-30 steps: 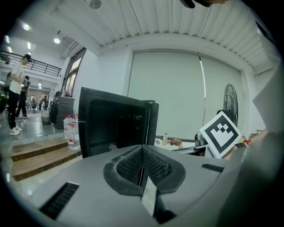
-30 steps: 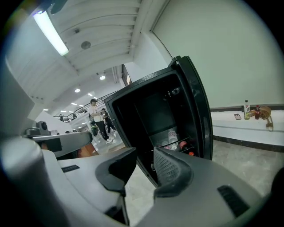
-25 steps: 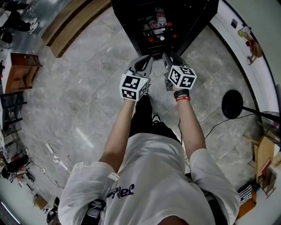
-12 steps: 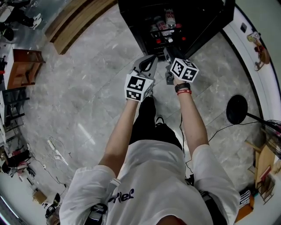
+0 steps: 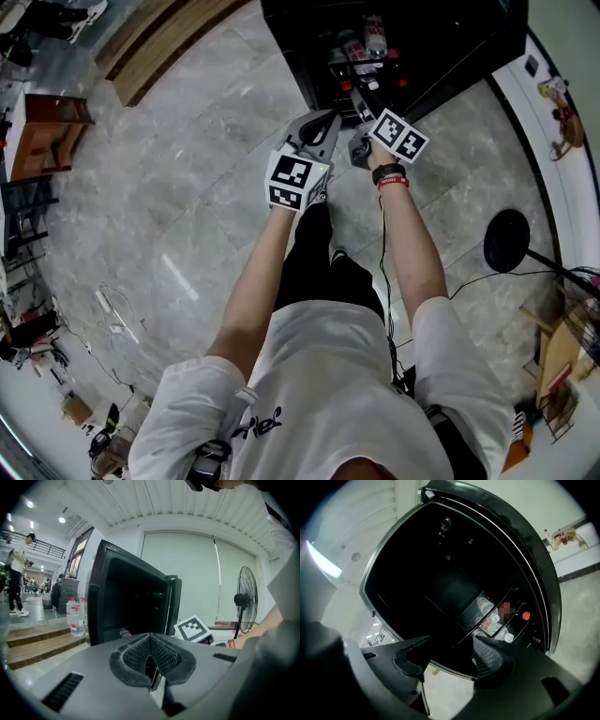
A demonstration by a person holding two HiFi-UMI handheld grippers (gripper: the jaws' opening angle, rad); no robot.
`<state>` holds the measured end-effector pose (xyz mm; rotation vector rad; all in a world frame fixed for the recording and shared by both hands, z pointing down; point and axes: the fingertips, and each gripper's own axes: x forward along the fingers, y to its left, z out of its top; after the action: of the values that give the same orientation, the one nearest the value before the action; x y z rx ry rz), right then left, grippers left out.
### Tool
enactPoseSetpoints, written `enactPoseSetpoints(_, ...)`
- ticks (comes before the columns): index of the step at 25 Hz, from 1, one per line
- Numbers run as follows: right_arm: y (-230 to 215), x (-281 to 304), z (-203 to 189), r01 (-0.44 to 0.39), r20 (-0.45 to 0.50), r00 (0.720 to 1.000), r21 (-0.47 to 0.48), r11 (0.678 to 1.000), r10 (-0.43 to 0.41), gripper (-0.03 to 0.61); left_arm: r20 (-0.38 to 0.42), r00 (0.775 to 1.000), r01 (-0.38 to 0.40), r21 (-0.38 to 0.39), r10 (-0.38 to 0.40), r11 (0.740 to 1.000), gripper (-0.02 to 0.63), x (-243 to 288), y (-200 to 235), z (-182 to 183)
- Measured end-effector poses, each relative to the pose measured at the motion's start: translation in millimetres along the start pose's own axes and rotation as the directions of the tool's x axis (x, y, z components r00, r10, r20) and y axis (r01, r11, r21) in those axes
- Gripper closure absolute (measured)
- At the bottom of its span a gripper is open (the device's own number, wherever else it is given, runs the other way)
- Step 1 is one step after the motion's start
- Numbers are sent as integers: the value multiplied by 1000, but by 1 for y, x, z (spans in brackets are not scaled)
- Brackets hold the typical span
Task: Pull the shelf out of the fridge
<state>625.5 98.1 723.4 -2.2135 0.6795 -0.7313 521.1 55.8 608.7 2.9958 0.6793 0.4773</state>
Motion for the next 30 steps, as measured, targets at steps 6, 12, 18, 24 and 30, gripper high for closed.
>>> enactPoseSetpoints(6,-18,31,-9,-44,50,998,160,986,36,292,20,1000,9,-9,-9,1000,596,9,10,-8)
enactPoseSetpoints(12,-33,66,-9,-120,125,988,281,952,88,291,25,1000,3,-19,-3,1000,596,21,28,-17)
enactPoseSetpoints(18,-52,105,-12,-150,144,985,413,898,98,291,21,1000,17,-12,-17,1000,596,32,39,-27)
enactPoseSetpoints(24,-62,138,-13,-213,185,973,503,838,136,293,26,999,26,1,-26,1000,596,41,49,-39)
enactPoseSetpoints(30,-66,168,-9,-257,221,962,540,802,160,295,31,999,15,-2,-15,1000,597,42,62,-45)
